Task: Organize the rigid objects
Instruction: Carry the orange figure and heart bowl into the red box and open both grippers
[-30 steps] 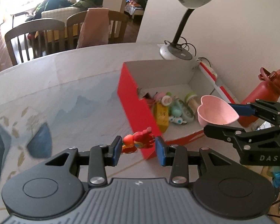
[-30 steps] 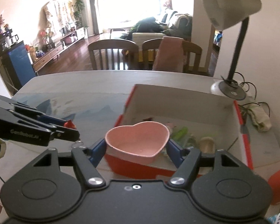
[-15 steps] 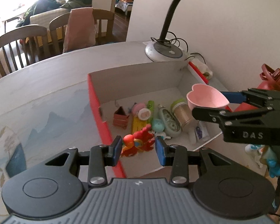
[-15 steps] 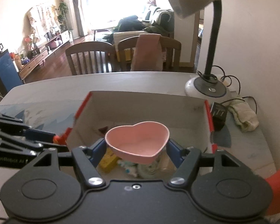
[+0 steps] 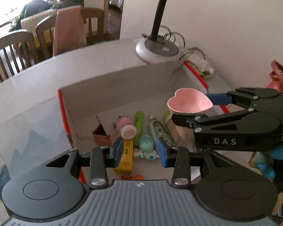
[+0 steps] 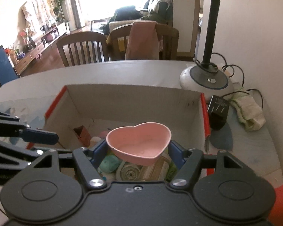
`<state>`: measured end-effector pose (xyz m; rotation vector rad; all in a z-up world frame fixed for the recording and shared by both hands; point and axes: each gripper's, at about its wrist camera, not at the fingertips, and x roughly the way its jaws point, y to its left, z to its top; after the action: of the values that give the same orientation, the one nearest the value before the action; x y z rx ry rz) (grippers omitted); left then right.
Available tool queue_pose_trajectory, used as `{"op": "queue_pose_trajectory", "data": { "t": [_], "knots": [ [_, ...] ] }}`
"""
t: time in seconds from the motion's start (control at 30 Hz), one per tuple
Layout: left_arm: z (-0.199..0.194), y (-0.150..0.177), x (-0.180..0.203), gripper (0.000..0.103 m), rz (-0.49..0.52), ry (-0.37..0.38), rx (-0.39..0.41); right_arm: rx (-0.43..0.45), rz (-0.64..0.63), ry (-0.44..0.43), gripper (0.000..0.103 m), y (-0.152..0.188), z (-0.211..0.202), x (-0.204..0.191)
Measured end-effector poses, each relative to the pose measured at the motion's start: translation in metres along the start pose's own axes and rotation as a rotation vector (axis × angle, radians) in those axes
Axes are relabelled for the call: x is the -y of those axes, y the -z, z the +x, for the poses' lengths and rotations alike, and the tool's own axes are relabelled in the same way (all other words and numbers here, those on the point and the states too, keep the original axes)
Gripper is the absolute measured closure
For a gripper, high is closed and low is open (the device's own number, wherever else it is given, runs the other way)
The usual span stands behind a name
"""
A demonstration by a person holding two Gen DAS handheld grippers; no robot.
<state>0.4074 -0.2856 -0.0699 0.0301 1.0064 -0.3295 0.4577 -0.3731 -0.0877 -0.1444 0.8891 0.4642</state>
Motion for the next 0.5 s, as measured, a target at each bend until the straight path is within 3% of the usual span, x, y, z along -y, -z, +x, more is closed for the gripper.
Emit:
{"op": "queue_pose_trajectory", "data": {
  "t": [0.27,0.5],
  "knots": [
    [0.03,0.01,-0.005,0.065,-0.015,-0.029,-0.088,-0.078,-0.035,0.002,0.033,0.005,0.035,0.002],
    [0.041,0.016,-0.004,0.065,-0.019,-0.042,-0.109,-0.095,-0.037,-0.015,0.032,0.011,0.038,0.0]
  ]
}}
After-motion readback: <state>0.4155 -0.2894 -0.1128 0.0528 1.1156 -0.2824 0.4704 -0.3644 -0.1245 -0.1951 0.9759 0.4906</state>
